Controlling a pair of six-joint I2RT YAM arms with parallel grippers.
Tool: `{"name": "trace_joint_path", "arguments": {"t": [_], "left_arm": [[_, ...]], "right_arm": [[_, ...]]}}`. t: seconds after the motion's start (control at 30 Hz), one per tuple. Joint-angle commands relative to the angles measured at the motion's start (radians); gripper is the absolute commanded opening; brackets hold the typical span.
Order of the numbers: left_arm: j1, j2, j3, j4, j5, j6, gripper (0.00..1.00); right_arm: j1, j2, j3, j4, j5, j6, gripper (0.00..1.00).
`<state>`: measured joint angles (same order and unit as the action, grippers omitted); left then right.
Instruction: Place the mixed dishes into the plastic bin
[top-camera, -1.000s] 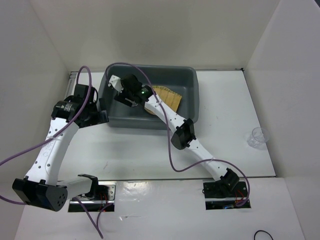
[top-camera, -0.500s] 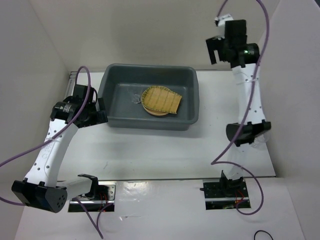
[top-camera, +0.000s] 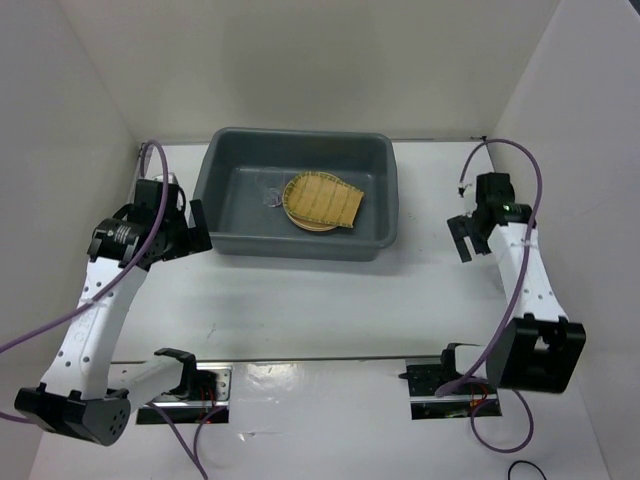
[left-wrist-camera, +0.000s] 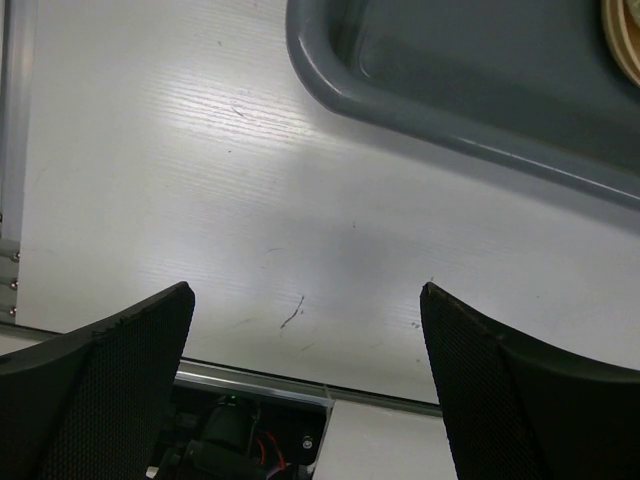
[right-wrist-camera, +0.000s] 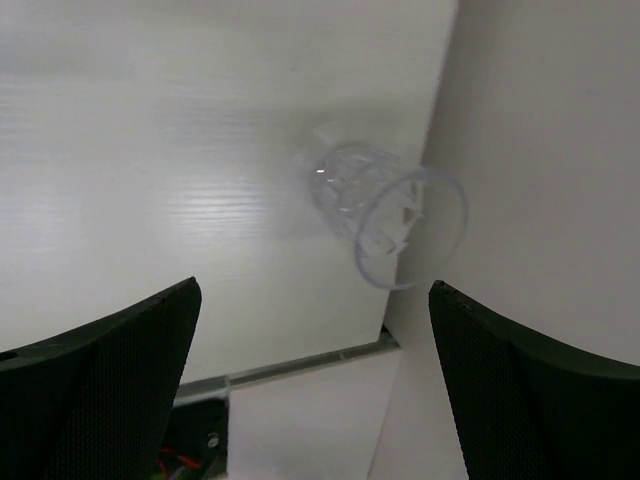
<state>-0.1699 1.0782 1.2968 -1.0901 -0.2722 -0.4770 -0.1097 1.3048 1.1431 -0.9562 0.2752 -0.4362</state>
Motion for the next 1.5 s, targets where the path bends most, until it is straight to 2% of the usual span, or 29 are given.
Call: {"name": "trace_joint_path", "arguments": {"t": [0.0,0.17,0.47,0.57,0.6,0.63,0.67,0.73,0.77,0.87,0.9,0.97,1.03,1.1,1.13,1.17,1.2,1.23,1.27,1.33,1.37,1.4,1.47], "left_arm": [[-0.003,-0.049,-0.013,0.021,0.074,0.015,1.0],[-0.003,-0.058,-0.022,0.021,0.085,0.025,1.0],[-0.003,-0.049,-0.022,0.021,0.113,0.006,1.0],[-0.003,-0.07,-0.022,0.01,0.122,-0.003,1.0],[-0.003,-0.08,-0.031,0.01,0.122,-0.003,1.0],[-0.003,-0.08,-0.031,0.01,0.122,-0.003,1.0],[-0.003,-0.092,-0.031,0.019,0.122,-0.003,1.0],[-0.003,-0.103,-0.042,0.019,0.122,-0.003,1.0],[-0.003,-0.103,-0.042,0.019,0.122,-0.003,1.0],[-0.003,-0.103,-0.051,0.029,0.122,-0.003,1.0],[-0.003,-0.103,-0.051,0.039,0.113,-0.003,1.0],[-0.003,-0.103,-0.06,0.039,0.102,-0.003,1.0],[-0.003,-0.112,-0.06,0.048,0.091,-0.003,1.0],[-0.003,-0.121,-0.07,0.048,0.091,-0.003,1.0],[-0.003,-0.121,-0.07,0.058,0.082,-0.003,1.0],[-0.003,-0.121,-0.07,0.058,0.082,-0.003,1.0],[-0.003,-0.121,-0.07,0.058,0.082,-0.003,1.0],[-0.003,-0.121,-0.07,0.058,0.082,-0.003,1.0],[-0.003,-0.121,-0.079,0.068,0.082,-0.003,1.0],[-0.003,-0.112,-0.079,0.068,0.073,-0.012,1.0],[-0.003,-0.103,-0.079,0.068,0.064,-0.012,1.0],[-0.003,-0.103,-0.079,0.068,0.064,-0.012,1.0],[-0.003,-0.103,-0.079,0.068,0.024,-0.043,1.0]], "right_arm": [[-0.068,-0.096,-0.083,0.23,0.101,-0.055,0.99],[-0.234,-0.075,-0.169,0.329,0.079,-0.119,0.99],[-0.243,-0.006,-0.258,0.395,0.003,-0.135,0.99],[-0.332,0.098,-0.228,0.386,-0.094,-0.134,0.99],[-0.387,0.131,-0.212,0.357,-0.173,-0.145,0.97],[-0.413,0.163,-0.195,0.341,-0.212,-0.171,0.9],[-0.442,0.222,-0.163,0.33,-0.243,-0.182,0.76],[-0.5,0.273,-0.134,0.32,-0.278,-0.193,0.66],[-0.515,0.31,-0.109,0.32,-0.287,-0.203,0.5],[-0.536,0.332,-0.077,0.297,-0.297,-0.214,0.18],[-0.536,0.332,-0.066,0.263,-0.316,-0.214,0.01],[-0.522,0.283,0.002,0.197,-0.376,-0.214,0.0],[-0.48,0.243,0.125,0.067,-0.48,-0.201,0.0],[-0.34,0.194,0.234,0.001,-0.514,-0.136,0.0],[-0.282,0.194,0.367,-0.05,-0.549,-0.113,0.0],[-0.155,0.183,0.439,-0.071,-0.567,-0.092,0.0],[-0.083,0.194,0.516,-0.087,-0.58,-0.052,0.0],[-0.008,0.208,0.672,-0.099,-0.593,-0.032,0.0],[0.153,0.226,0.749,-0.108,-0.593,-0.013,0.0],[0.316,0.313,0.96,-0.096,-0.562,0.037,0.0],[0.45,0.358,1.034,-0.096,-0.532,0.046,0.0],[0.509,0.411,1.192,-0.11,-0.515,0.047,0.0],[0.599,0.616,1.363,-0.151,-0.46,0.06,0.0]]}}
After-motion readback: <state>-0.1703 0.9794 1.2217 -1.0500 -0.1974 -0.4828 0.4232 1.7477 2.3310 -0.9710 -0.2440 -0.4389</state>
